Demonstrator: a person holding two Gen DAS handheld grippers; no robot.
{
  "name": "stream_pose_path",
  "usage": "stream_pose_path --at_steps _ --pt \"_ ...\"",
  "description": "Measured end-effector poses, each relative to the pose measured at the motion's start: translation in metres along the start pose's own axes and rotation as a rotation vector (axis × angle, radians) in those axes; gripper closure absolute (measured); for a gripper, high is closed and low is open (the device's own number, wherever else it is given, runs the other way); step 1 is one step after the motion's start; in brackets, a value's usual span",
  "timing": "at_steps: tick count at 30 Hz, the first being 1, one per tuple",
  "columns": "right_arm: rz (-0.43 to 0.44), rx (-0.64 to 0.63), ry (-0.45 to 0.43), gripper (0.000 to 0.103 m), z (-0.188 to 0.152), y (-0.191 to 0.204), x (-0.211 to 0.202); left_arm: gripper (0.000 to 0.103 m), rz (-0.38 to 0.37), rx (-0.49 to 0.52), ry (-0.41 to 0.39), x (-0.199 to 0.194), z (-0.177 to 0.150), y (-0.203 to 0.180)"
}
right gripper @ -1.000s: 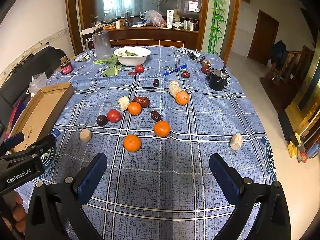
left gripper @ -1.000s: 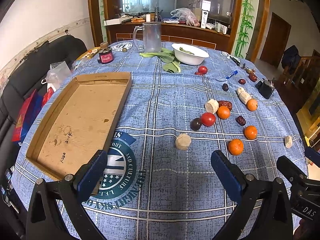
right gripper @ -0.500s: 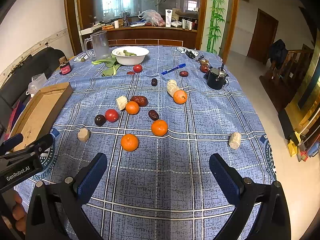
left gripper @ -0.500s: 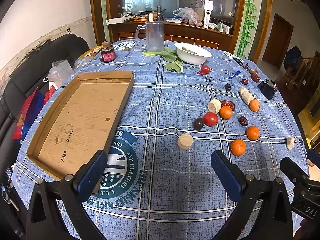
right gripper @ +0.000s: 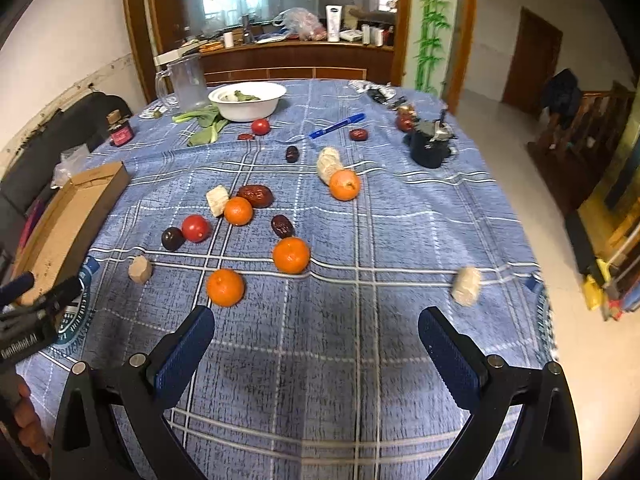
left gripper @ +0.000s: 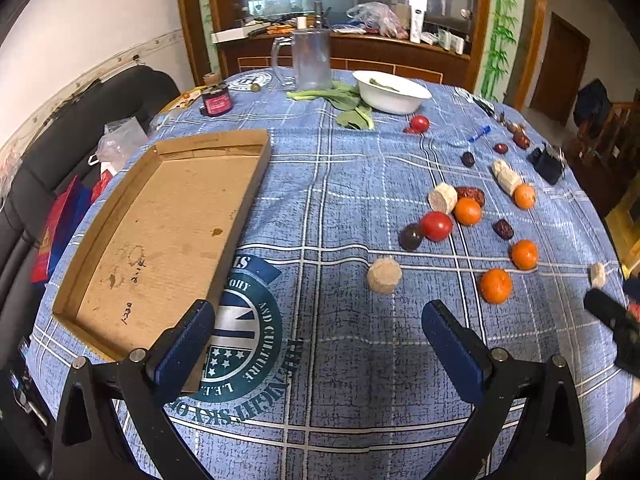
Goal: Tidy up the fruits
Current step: 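Grasp an orange with the right tool while the left tool grasps the round tan biscuit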
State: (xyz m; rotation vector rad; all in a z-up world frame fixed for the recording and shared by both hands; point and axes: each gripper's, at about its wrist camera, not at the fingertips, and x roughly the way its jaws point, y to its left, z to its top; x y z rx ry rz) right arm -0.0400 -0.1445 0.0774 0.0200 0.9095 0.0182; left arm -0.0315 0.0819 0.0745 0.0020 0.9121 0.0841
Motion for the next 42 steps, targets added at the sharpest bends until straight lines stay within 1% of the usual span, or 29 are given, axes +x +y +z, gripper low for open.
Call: stream_pose_path --at_steps 3,6,8,10,11,13,14,16,18,21,27,28,29,30,32,33,34,36,38,42 --pt "0.036 -0.034 0.011 0.001 0.009 0.0 0.019 0.0 0.003 0.025 0.011 0.005 -0.001 -0.003" --pt "0.034 -0.086 0.023 0.001 0.02 0.007 0.043 0.0 0.005 0.042 0.034 0.012 0.0 -0.003" --pt "0.062 -0.085 0.051 0.008 0.028 0.006 0.063 0.0 0.004 0.048 0.048 0.016 -0.001 -0.002" --pt "0.089 -0.08 0.081 0.025 0.032 0.005 0.077 0.0 0.0 0.056 0.063 0.021 -0.001 -0.001" --pt "0.101 -0.081 0.098 0.029 0.034 0.005 0.083 0.0 0.001 0.06 0.07 0.023 -0.002 -0.001" --pt "0.103 -0.098 0.12 0.04 0.036 0.007 0.094 0.0 -0.003 0.064 0.081 0.028 -0.001 -0.002" --pt "0.1 -0.112 0.13 0.044 0.036 0.009 0.098 0.0 -0.008 0.064 0.087 0.03 0.0 -0.002" --pt "0.114 -0.121 0.146 0.058 0.035 0.011 0.104 0.0 -0.015 0.071 0.089 0.032 0.002 -0.005" --pt "0.121 -0.128 0.164 0.065 0.034 0.012 0.11 0.0 -0.027 0.077 0.097 0.036 0.005 -0.008" --pt "0.144 -0.118 0.158 0.068 0.034 0.009 0.11 0.0 -0.062 0.08 0.115 0.043 0.01 -0.014" --pt "0.151 -0.103 0.15 0.068 0.029 0.0 0.101 0.001 -0.08 0.096 0.138 0.062 0.019 -0.026" --pt "0.152 -0.099 0.152 0.068 0.028 -0.001 0.101 0.003 -0.084 0.097 0.145 0.067 0.02 -0.028" --pt "0.152 -0.095 0.153 0.068 0.026 -0.003 0.1 0.011 -0.086 0.097 0.155 0.071 0.022 -0.029" --pt "0.151 -0.091 0.153 0.068 0.026 -0.005 0.1 0.016 -0.092 0.095 0.168 0.076 0.022 -0.03" --pt "0.156 -0.083 0.156 0.068 0.024 -0.008 0.099 0.039 -0.116 0.08 0.218 0.09 0.023 -0.028" --pt "0.157 -0.08 0.157 0.068 0.024 -0.009 0.099 0.041 -0.121 0.066 0.238 0.096 0.022 -0.027" --pt "0.159 -0.077 0.157 0.068 0.024 -0.009 0.098 0.046 -0.117 0.071 0.208 0.094 0.023 -0.027" --pt "0.159 -0.079 0.152 0.068 0.023 -0.01 0.096 0.054 -0.127 0.083 0.203 0.094 0.022 -0.029" --pt "0.157 -0.086 0.145 0.068 0.022 -0.009 0.094 0.076 -0.153 0.086 0.192 0.092 0.022 -0.031" --pt "0.162 -0.084 0.135 0.068 0.018 -0.009 0.088 0.076 -0.16 0.073 0.197 0.088 0.022 -0.03"
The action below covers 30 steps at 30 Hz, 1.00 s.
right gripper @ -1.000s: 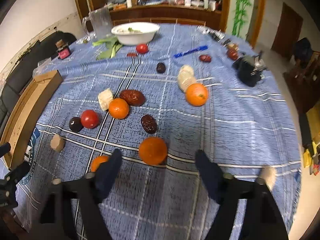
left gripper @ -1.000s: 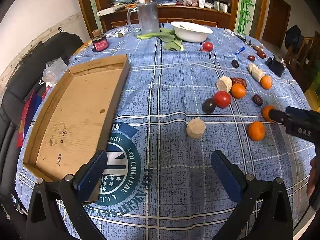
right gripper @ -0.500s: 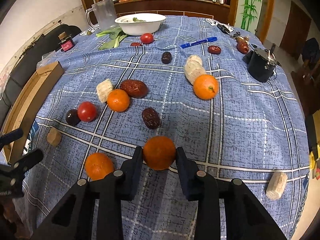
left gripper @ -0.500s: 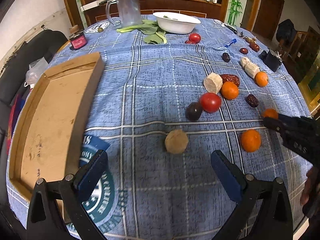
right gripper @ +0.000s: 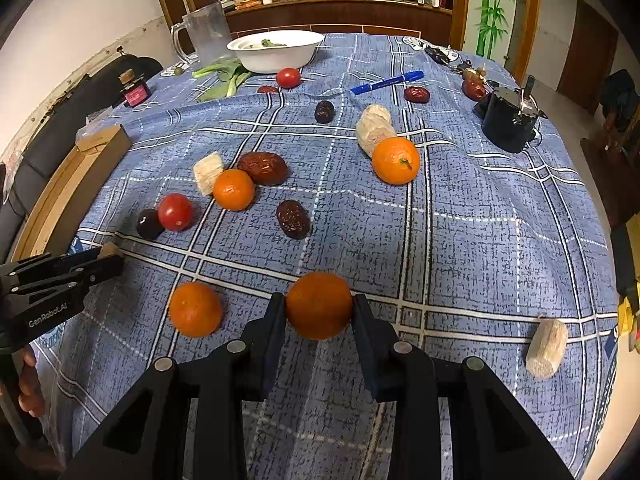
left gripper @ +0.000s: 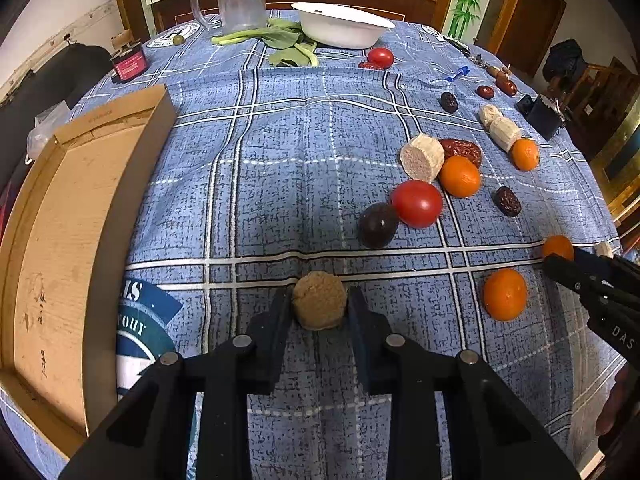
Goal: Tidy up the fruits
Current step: 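Grasp an orange with the right tool while the left tool grasps the round tan biscuit, then carry the orange and the biscuit over the cardboard tray with both tools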
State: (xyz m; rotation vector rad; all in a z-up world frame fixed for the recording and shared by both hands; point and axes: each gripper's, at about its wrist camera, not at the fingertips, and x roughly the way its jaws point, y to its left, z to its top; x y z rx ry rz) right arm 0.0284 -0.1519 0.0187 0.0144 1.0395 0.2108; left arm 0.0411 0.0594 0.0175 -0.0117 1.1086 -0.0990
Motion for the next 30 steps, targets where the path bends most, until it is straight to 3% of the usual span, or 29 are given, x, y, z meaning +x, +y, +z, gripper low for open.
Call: stream_pose_path --at_steps 6,10,19,30 --pt "0.001 0.0 -0.017 0.068 -0.007 0.002 -0.015 0.076 -0.027 -0.007 -0.039 -0.023 -0.008 -0.001" --pt "-0.013 0.013 -0.023 0.068 -0.012 0.002 -0.024 0.076 -0.096 -0.044 -0.037 -0.037 -0.013 0.005" --pt "-0.013 0.03 -0.042 0.067 -0.018 0.017 -0.04 0.076 -0.112 -0.038 -0.058 -0.061 -0.029 0.016" --pt "0.027 -0.051 -0.043 0.067 -0.007 0.071 -0.037 0.076 -0.112 -0.071 -0.106 -0.09 -0.038 0.047"
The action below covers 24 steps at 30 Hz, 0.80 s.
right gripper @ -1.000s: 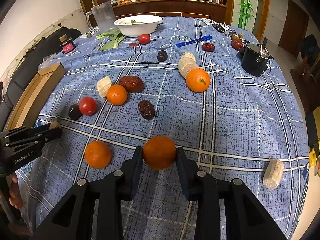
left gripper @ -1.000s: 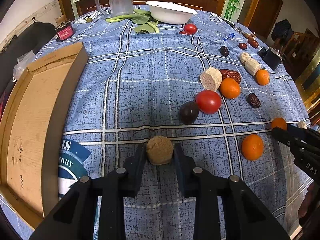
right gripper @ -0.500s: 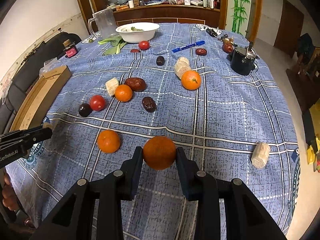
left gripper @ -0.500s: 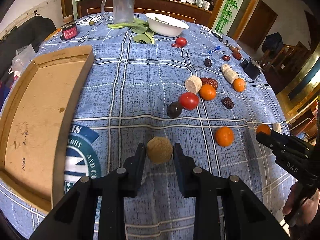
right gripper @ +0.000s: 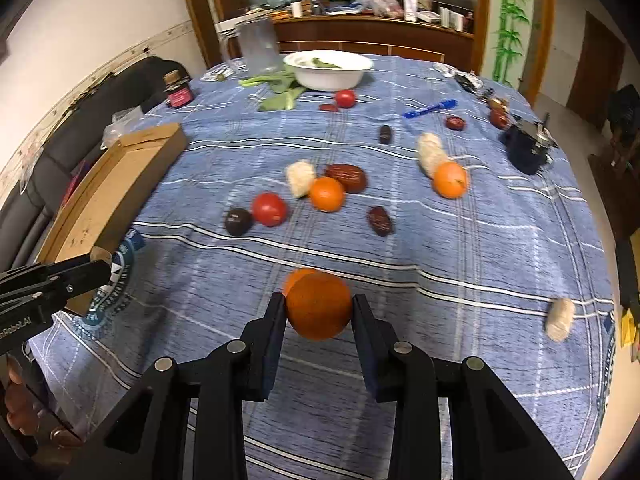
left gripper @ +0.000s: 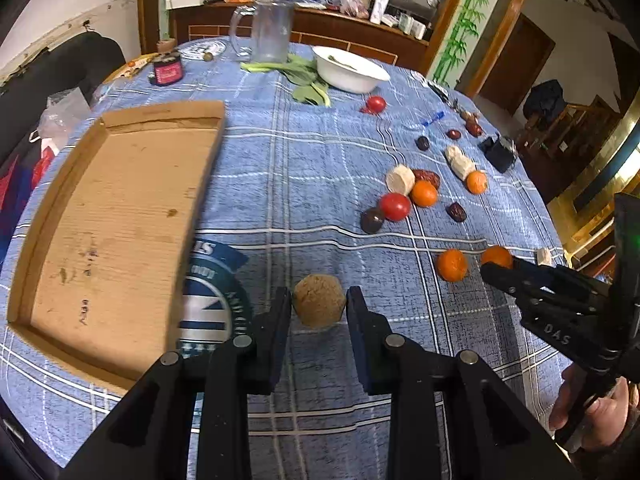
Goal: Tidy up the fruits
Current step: 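Carry the orange and the biscuit over the cardboard tray with both tools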
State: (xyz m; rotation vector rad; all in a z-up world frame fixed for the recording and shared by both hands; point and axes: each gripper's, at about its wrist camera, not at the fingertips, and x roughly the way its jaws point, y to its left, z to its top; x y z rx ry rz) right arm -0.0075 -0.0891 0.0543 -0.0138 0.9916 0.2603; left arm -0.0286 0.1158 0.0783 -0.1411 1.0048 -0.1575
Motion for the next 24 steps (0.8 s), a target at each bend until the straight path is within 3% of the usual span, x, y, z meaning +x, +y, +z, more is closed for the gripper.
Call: stream_pose_path --at_steps 9,24 --pt "0.056 -0.08 -0.009 0.067 0.021 0.05 0.009 0.076 0.051 -0.071 -0.055 -0.028 0.003 0.043" --pt "0.227 -0.269 0.011 0.067 0.063 0.174 0.037 0.075 0.207 -0.22 -0.088 -0.049 -0.004 0.146"
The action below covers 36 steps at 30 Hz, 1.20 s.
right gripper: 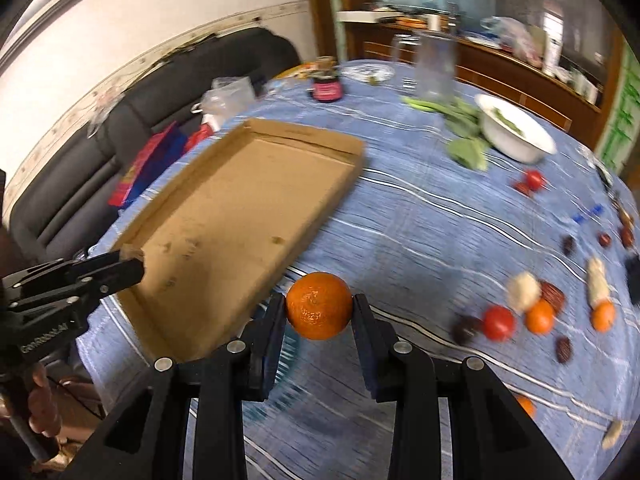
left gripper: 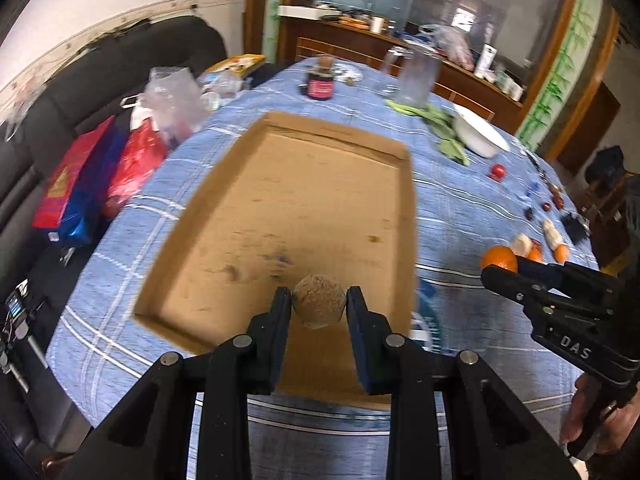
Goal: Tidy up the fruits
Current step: 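Carry the orange and the biscuit over the cardboard tray with both tools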
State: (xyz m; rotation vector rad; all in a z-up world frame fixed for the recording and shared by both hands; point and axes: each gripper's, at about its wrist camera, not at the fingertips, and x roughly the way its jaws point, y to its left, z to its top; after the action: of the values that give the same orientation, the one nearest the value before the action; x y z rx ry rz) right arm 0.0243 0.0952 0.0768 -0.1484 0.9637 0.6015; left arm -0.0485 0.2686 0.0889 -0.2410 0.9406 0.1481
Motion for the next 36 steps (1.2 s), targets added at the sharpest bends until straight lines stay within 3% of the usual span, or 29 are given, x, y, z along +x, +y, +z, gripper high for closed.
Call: stream_pose_path --at_steps 10,18,26,29,31,32,36 --pt "0.082 -0.086 0.052 0.066 0.024 0.061 0.049 0.075 0.095 -0.065 0.041 0.025 0.0 0.058" --pt "0.144 -0.121 0.146 0.066 0.01 0.093 0.09 0.075 0.095 -0.094 0.071 0.045 0.001 0.079" --pt "0.141 -0.141 0.157 0.066 0.007 0.099 0.098 0.075 0.085 -0.098 0.095 0.056 -0.001 0.082" --pt "0.138 -0.137 0.159 0.062 0.005 0.099 0.097 0.075 0.092 -0.092 0.09 0.056 -0.001 0.08" --pt "0.128 -0.134 0.159 0.047 0.004 0.098 0.096 0.075 0.098 -0.083 0.089 0.056 -0.002 0.078" --pt "0.126 -0.132 0.155 0.045 0.005 0.097 0.096 0.075 0.1 -0.079 0.089 0.056 -0.002 0.077" --pt "0.125 -0.133 0.138 0.045 0.006 0.097 0.09 0.075 0.102 -0.074 0.089 0.054 -0.004 0.075"
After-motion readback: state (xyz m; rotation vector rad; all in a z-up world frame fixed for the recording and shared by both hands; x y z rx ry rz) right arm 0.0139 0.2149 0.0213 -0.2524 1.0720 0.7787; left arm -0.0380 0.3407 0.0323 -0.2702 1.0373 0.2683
